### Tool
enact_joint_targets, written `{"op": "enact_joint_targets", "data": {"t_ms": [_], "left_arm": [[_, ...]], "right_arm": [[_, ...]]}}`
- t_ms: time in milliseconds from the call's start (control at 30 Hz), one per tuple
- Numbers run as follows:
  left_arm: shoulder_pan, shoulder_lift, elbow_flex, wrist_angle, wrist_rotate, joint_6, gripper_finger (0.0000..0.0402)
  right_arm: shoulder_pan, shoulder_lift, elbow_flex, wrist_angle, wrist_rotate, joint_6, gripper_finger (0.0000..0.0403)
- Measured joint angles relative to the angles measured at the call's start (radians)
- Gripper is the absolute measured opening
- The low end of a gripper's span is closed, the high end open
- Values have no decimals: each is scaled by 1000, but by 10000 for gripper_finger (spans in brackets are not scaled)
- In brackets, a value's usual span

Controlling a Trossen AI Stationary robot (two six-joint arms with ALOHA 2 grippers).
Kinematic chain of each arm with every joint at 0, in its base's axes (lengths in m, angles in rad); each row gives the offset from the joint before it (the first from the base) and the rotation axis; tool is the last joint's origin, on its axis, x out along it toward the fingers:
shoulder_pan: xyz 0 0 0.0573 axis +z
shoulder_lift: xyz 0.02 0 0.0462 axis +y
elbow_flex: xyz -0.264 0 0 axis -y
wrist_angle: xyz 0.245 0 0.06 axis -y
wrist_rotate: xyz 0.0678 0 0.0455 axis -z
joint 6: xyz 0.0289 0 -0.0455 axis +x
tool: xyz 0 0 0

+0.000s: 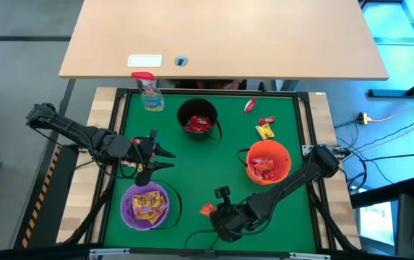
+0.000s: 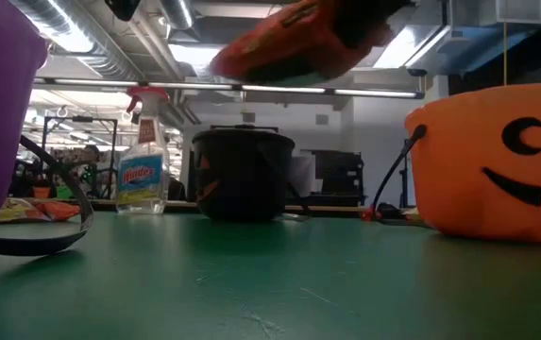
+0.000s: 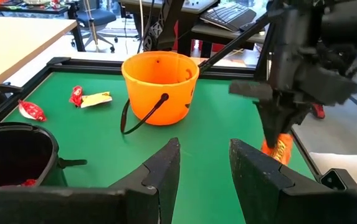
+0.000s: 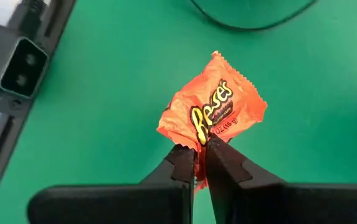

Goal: Sort candy
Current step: Put the orange candy into the orange bucket

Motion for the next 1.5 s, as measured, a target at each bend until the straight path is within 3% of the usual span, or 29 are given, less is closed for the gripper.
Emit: {"op": "enact_joint_targets", "data": {"t_ms": [167, 367, 533, 733, 1000, 1333, 1500], "left_arm": [[0, 0, 0, -1, 0, -1, 128], [0, 0, 0, -1, -1, -2, 128], [0, 0, 0, -2, -1, -2, 128], [0, 0, 0, -3, -4, 0, 128], [0, 0, 0, -3, -5, -2, 128], [0, 0, 0, -2, -6, -1, 128], [1, 0, 0, -2, -12, 0, 128]], "right_arm": [[-1, -117, -122, 16, 40, 32, 26], [21, -371, -365, 41, 168, 150, 26], [64, -612, -566, 25, 287, 329, 26], [100, -806, -679, -125, 294, 590, 26], [98, -860, -733, -352, 327, 835, 26], [98, -859, -828, -362, 274, 944, 29], [98, -859, -828, -336, 293, 942, 74]]}}
